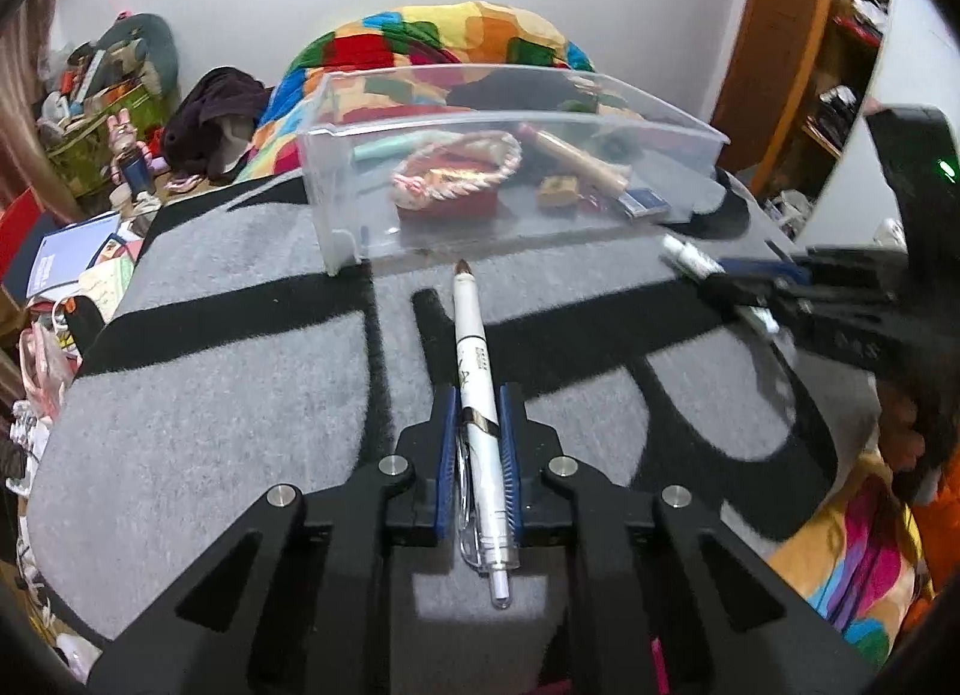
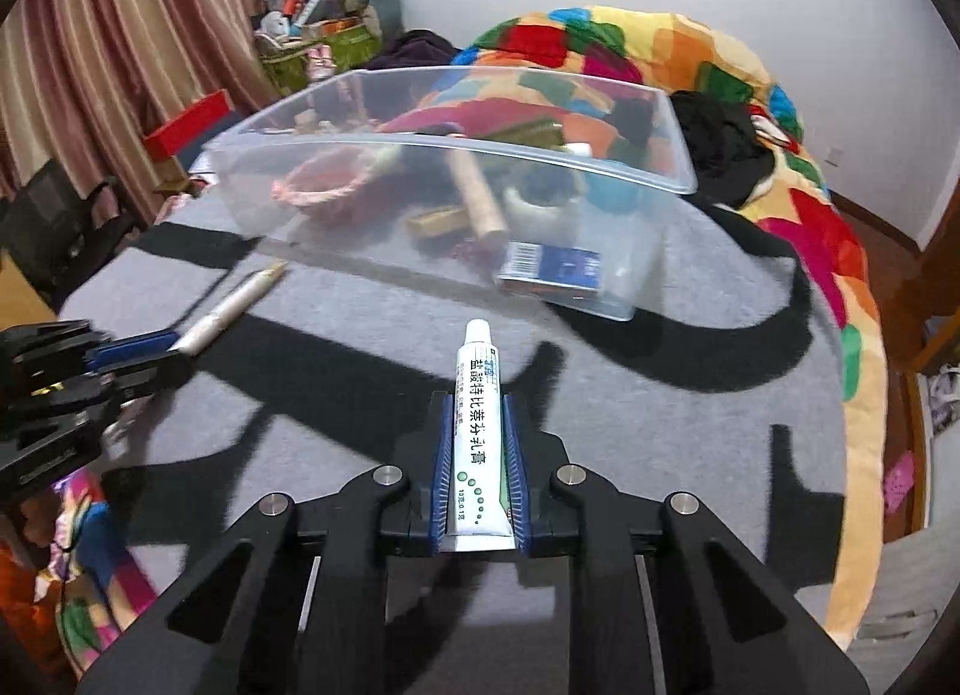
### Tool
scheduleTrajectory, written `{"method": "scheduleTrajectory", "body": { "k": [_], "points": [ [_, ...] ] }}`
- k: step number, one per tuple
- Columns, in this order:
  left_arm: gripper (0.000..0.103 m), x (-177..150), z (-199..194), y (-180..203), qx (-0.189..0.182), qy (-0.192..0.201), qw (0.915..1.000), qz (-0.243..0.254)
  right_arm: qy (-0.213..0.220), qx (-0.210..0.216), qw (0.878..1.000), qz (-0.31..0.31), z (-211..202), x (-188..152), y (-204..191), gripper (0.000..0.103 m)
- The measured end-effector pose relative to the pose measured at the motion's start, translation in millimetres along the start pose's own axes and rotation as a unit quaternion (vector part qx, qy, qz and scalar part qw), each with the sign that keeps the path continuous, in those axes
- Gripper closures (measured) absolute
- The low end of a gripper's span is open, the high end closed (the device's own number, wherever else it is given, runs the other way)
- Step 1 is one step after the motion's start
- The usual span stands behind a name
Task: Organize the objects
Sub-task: 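Lower white pen into clear box with left gripper while right gripper drops ointment tube in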
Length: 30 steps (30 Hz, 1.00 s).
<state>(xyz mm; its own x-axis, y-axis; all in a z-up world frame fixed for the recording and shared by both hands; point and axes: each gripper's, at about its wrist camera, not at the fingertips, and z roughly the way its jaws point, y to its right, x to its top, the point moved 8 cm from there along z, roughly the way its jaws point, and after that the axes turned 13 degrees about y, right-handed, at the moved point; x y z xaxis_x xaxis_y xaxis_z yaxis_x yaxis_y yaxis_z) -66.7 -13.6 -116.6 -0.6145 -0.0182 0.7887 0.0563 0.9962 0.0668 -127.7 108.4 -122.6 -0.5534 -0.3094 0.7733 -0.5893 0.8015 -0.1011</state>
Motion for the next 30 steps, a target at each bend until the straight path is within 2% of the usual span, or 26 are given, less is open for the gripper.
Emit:
{"method": "scheduleTrajectory", "body": {
  "k": [5,12,20,26,30],
  "points": [
    [0.090,14.6,-5.9,-3.4,-0.001,0.016,0.9997,-0.017,0.017,0.013,1.000,0.001,-10.4,10.7,-10.6,0.088],
    [0.090,38.6,-25.3,-2.9,-0.010,0.047,0.9987,-0.017,0.058,0.027,0.998,0.001,-32.8,37.7,-23.9,0.088],
    [0.090,73.7,-44.7,0.1,-0.018,0.093,0.9955,-0.011,0.098,0.022,0.995,-0.003,-47.1,66.8,-27.7,0.088],
    [0.090,98.1,-37.4,-6.5,-0.014,0.108,0.9940,-0.017,0.117,0.013,0.993,0.000,-44.4,91.1,-23.3,0.088],
    [0.090,112.2,-19.3,-12.8,-0.002,0.106,0.9942,-0.017,0.112,0.001,0.994,0.001,-29.1,102.2,-16.5,0.088]
  ]
}}
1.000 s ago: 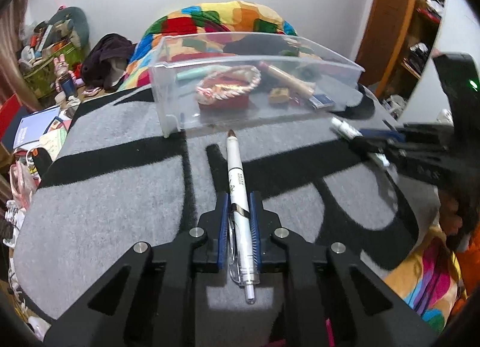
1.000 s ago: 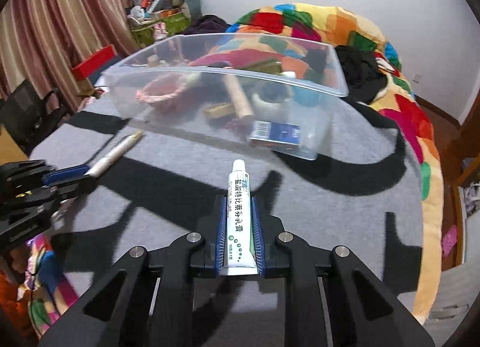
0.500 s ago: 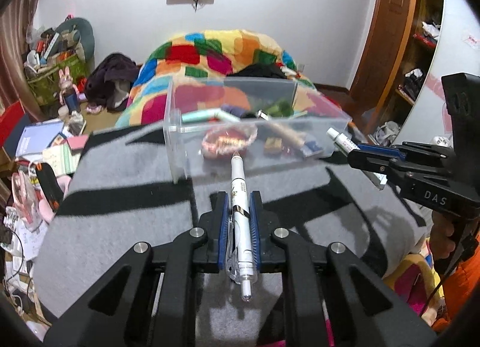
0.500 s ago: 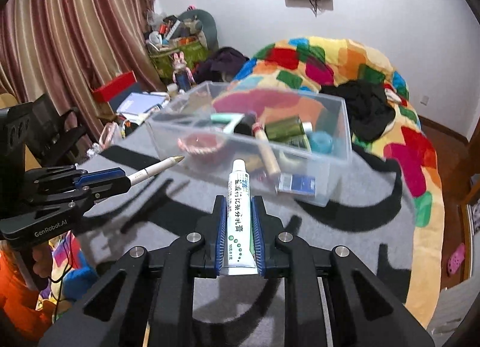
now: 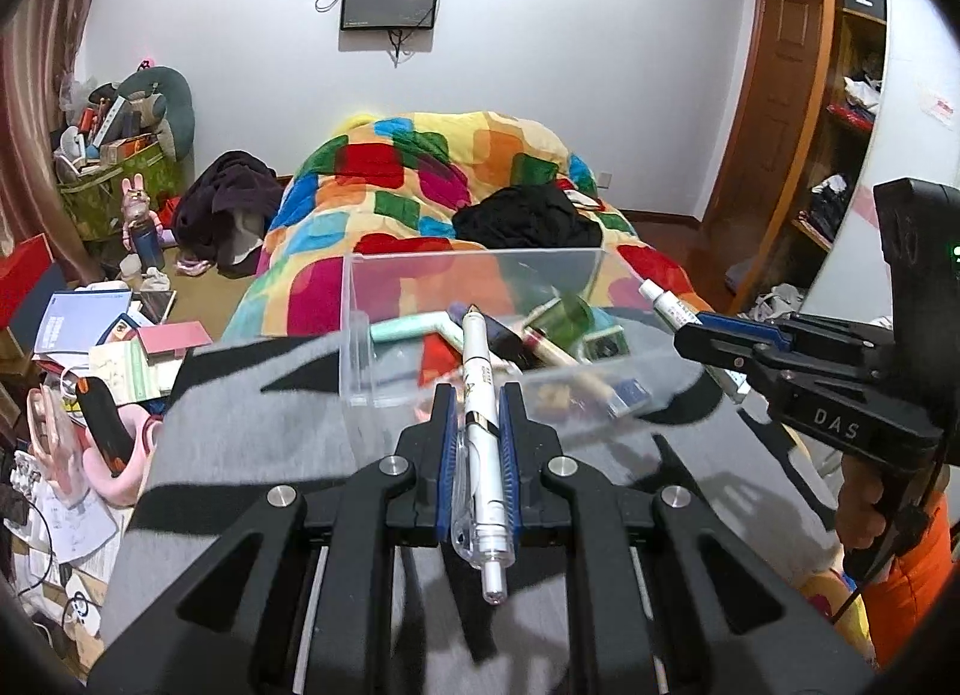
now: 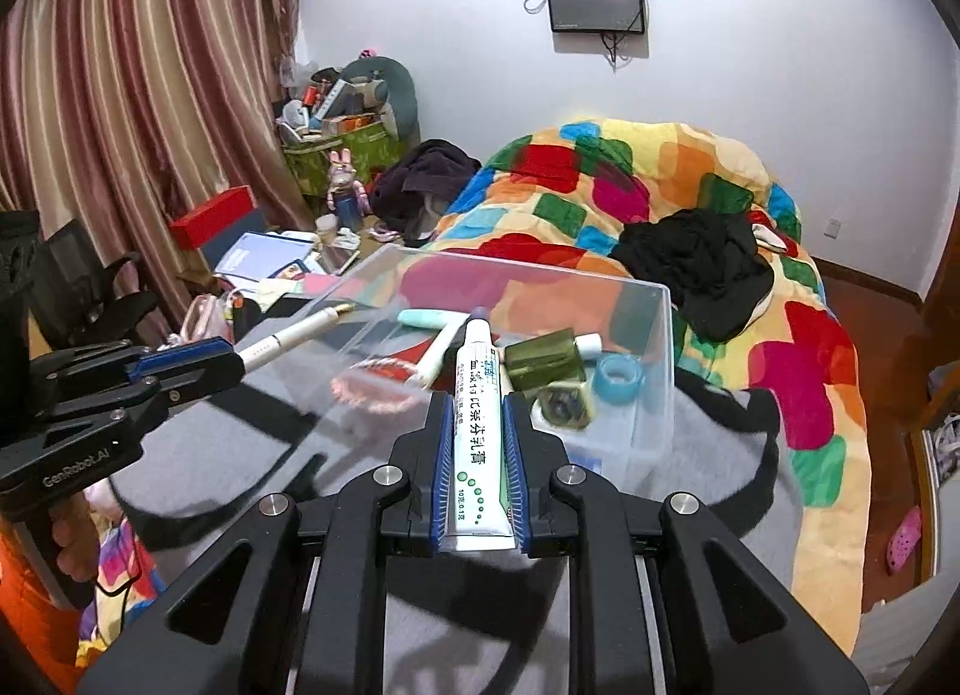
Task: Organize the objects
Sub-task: 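Lower white pen into clear box with left gripper while right gripper drops ointment tube in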
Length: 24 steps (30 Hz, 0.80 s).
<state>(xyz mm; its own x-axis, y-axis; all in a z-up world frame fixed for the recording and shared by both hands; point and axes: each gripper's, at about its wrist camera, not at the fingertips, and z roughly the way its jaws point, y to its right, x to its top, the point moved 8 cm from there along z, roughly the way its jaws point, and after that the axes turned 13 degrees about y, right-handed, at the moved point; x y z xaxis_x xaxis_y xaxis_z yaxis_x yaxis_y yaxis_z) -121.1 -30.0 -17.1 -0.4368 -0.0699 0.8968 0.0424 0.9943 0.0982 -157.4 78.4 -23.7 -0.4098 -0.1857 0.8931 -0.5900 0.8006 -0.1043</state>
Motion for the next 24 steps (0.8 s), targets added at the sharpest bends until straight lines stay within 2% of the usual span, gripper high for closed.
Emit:
{"method": "scheduleTrajectory", "body": {
  "k": [8,13,16,24],
  "points": [
    [0.090,4.1,51.0,-20.8,0.033,-0.029,0.9990,-0.013,-0.046,-0.022,0.999,0.019,56.1,-1.5,24.9,0.088],
    [0.090,-0.7,74.9,-29.1,0.026,-0.052,0.9976,-0.037,-0.064,-0.010,0.998,0.025,78.3,-6.5,23.6,0.087],
    [0.089,-5.3,82.1,-29.7,0.010,-0.067,0.9963,-0.053,-0.068,-0.005,0.997,0.028,82.2,-9.5,19.4,0.087],
    [0.089,-4.1,71.8,-20.2,-0.002,-0.059,0.9973,-0.043,-0.060,0.010,0.998,0.024,68.3,-4.1,13.2,0.081]
  ]
}}
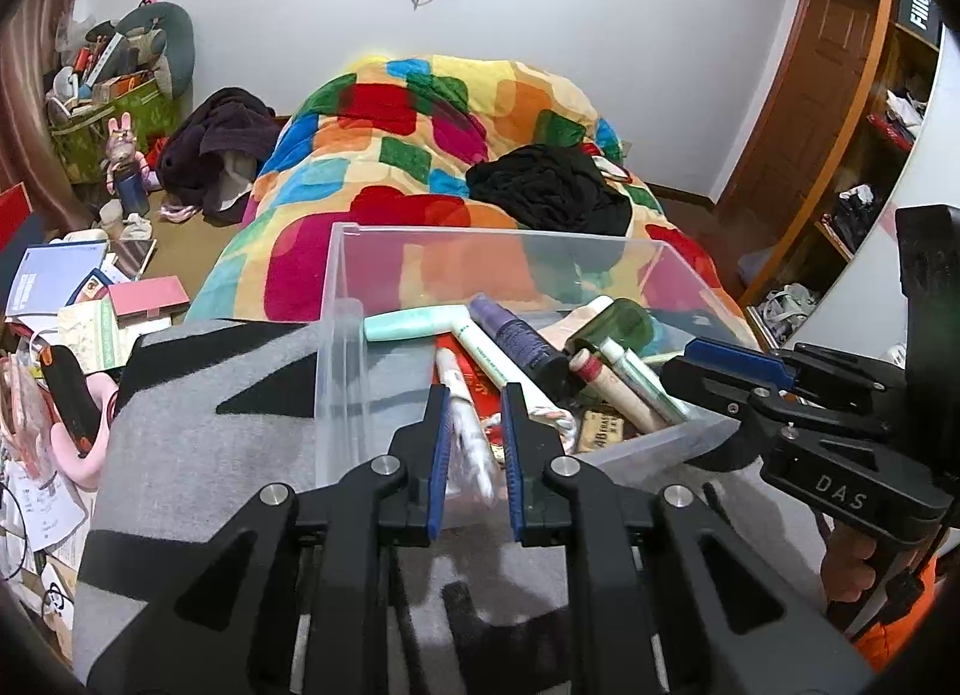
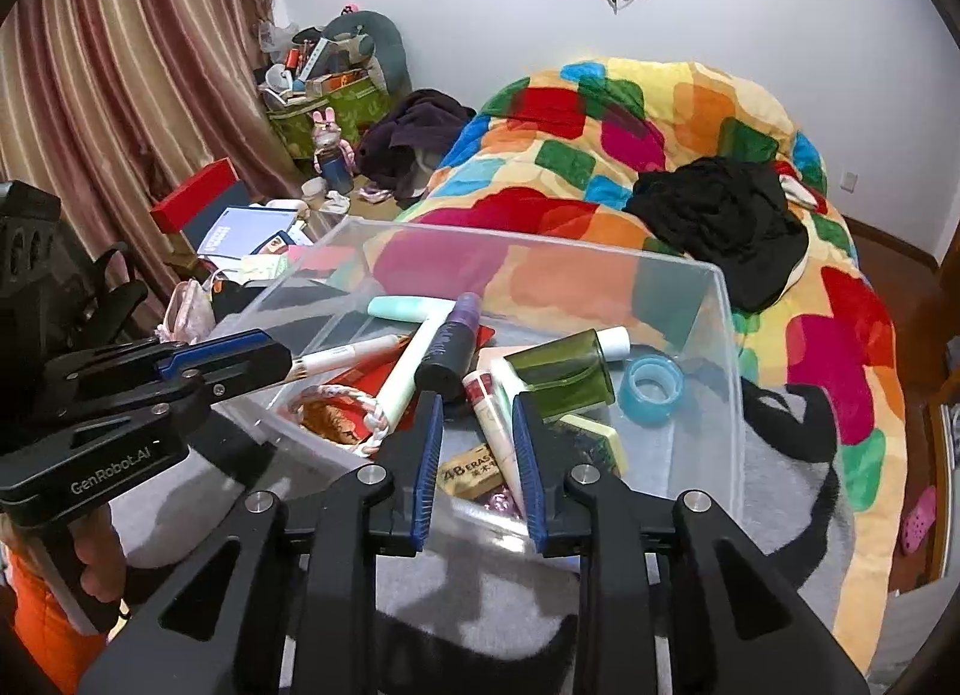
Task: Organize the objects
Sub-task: 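Lower white pen into clear box with left gripper while right gripper drops ointment tube in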
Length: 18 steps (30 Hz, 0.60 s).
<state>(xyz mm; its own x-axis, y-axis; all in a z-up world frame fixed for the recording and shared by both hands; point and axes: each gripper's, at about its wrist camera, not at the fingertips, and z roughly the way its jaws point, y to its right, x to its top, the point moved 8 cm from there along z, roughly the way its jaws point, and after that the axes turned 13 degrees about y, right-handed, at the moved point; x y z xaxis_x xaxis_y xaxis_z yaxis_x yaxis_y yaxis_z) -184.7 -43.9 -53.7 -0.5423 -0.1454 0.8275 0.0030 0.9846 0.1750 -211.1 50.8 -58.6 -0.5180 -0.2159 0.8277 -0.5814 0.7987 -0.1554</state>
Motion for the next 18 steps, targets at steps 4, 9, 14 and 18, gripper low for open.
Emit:
{"method": "scheduleTrajectory", "body": {
  "k": [4,9,14,18],
  "points": [
    [0.078,2.2,-11.6,10.0,-0.004,0.011,0.9998,0.013,0.016,0.006,1.000,-0.003,-15.9,3.3,-5.4,0.078],
    [0.059,2.7,-31.1,21.3,-0.003,0.034,0.9989,0.033,0.038,0.006,0.999,-0.003,-38.5,4.7,-9.6,0.068],
    [0.039,0.0,-50.1,26.4,0.006,0.054,0.9975,0.045,0.057,-0.011,0.998,-0.008,-56.4,1.8,-8.4,0.053],
    [0.030,-3.5,-61.2,25.4,0.010,0.065,0.9970,0.041,0.067,-0.028,0.997,-0.005,-68.4,-5.5,-6.4,0.040]
  ]
}}
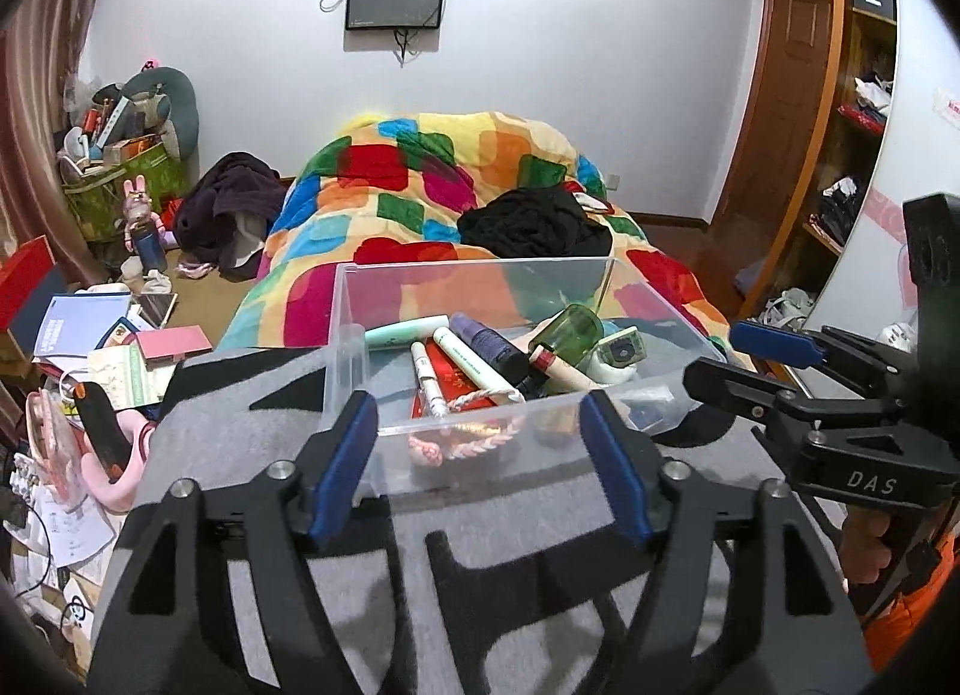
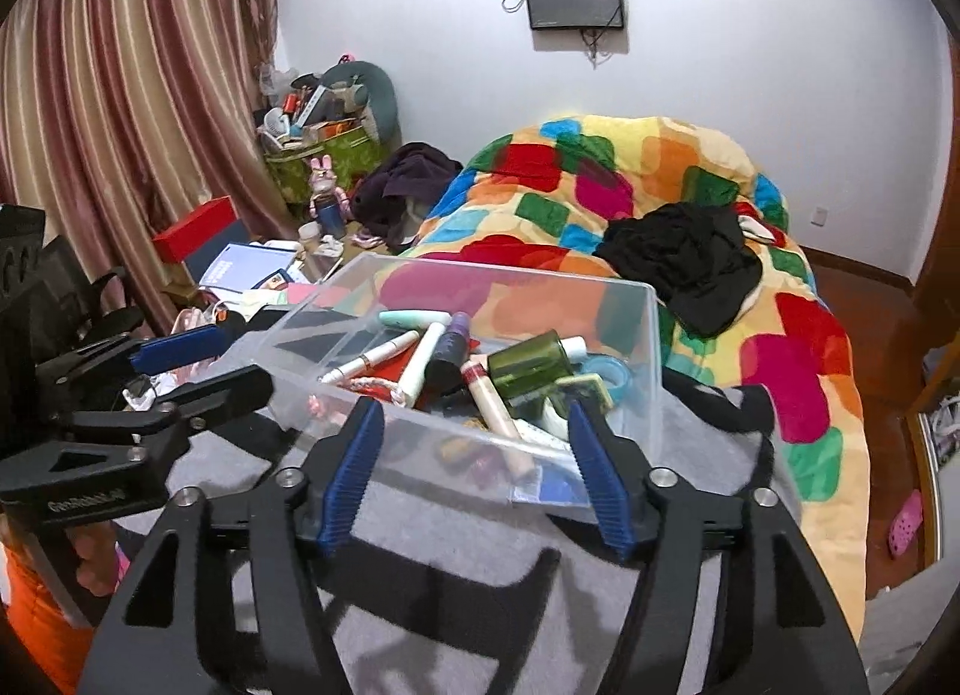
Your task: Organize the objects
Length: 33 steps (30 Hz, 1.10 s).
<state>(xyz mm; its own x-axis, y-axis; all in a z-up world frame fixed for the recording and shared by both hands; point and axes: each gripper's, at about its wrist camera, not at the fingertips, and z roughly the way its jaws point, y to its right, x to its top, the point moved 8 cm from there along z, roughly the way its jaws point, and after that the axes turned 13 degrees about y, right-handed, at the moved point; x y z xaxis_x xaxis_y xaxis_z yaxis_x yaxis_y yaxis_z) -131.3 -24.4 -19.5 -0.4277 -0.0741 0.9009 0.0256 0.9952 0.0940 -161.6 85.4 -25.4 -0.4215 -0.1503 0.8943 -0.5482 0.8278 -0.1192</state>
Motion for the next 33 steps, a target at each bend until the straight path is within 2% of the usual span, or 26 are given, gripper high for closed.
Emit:
{"method": "scheduleTrajectory", "body": {
  "k": [4,18,33],
  "points": [
    [0.025,-6.1,-9.5,-1.2,0.007,0.009,0.9999,0.001,0.012,-0.019,1.000,0.002,-9.8,-6.3,5.4,0.030],
    [0.019,-29.7,-18.8,5.3,0.006,0.001,0.9999,0.011,0.012,-0.026,1.000,0.009,-29.4,-23.4,6.8,0.028],
    [0.018,-33.2,-17.4,6.9,0.006,-0.002,0.9999,0.009,0.007,-0.024,1.000,0.012,-25.8,-26.1,1.9,0.028]
  ]
}}
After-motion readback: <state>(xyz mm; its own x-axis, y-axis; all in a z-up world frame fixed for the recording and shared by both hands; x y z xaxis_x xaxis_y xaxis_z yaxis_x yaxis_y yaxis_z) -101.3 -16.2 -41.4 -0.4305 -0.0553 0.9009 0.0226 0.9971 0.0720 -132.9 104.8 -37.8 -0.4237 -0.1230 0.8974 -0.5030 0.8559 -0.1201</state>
